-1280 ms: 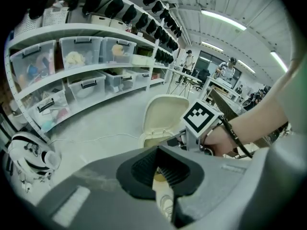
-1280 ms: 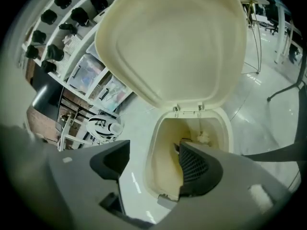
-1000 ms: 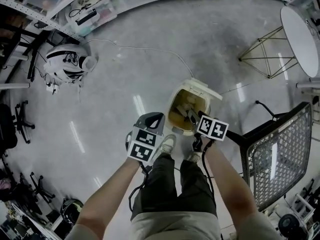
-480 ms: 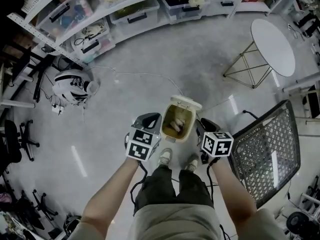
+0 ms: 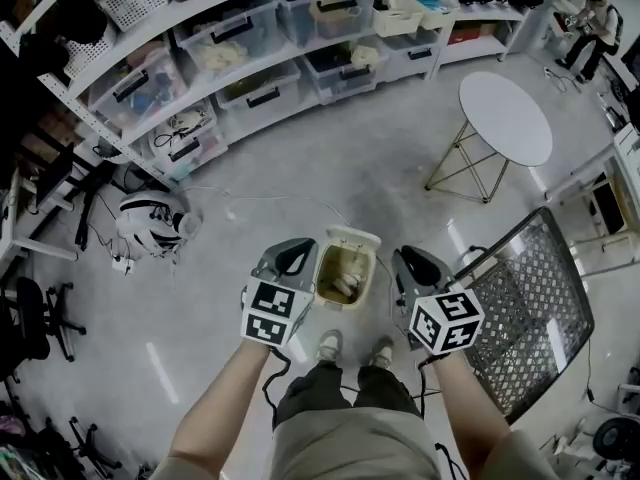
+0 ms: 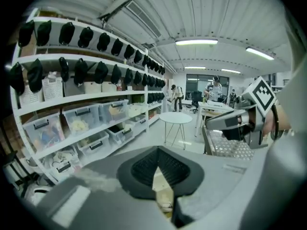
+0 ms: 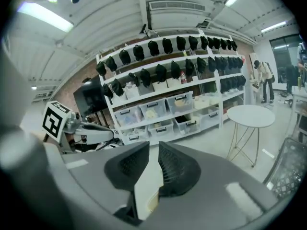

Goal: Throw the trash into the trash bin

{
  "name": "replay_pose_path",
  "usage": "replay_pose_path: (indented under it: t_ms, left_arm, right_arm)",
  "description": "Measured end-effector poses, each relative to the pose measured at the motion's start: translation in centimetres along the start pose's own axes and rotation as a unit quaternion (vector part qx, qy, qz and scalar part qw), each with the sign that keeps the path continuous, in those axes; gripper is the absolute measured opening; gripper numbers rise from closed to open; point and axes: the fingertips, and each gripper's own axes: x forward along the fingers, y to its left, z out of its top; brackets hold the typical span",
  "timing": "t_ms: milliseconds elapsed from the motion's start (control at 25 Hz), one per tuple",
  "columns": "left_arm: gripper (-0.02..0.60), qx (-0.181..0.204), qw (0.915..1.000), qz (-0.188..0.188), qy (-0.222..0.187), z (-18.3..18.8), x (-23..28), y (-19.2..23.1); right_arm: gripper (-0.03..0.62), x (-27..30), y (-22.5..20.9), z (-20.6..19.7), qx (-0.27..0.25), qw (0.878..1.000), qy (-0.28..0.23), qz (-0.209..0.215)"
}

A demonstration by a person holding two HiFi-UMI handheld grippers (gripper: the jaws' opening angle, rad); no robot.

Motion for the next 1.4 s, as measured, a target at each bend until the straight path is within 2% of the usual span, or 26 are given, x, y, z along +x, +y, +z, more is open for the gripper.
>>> replay_pose_path:
  t_ms: [200,440,680,840,960,1080,1400]
  left_arm:
    - [0.002,0.027,0.9962,0.045,-0.069,5.5,-4.0,-0.9]
    - [0.002,0.041,0.9893,0.045,-0.132,11.3,-9.1,-3.4]
    - [0.002,0.045,0.9788,0.053,-0.193,15.9,-14.3,-6.0]
    - [0.002,0.067,0.9756,0.055,-0.202,17.0,-16.3,-7.8]
    - [0.002,0.063,0.9759,0.050,-0.203,17.2,-17.2,-8.7]
    - [0.002,0.053,0.9764,0.045,-0.204,17.8,-17.6,-9.0]
    - [0.002,0.076,0.9720,0.047,-0.217,19.5,-18.3,-8.5]
  right_arm:
    - [0.038,-6.1,1.8,6.3,-0.026,0.997,-0.066,0.014]
    - [0.020,-12.9,4.9,12.7,-0.065,0.988,-0.139,0.033]
    - [0.011,-19.0,7.5,17.2,-0.098,0.975,-0.198,0.033]
    - [0.005,-22.0,9.1,18.9,-0.110,0.967,-0.227,0.037]
    - [0.005,-23.2,9.6,19.2,-0.126,0.964,-0.231,0.039]
    - [0.005,-23.8,9.6,19.4,-0.154,0.960,-0.232,0.023]
    - [0.005,-24.2,8.6,19.7,-0.161,0.959,-0.234,0.010]
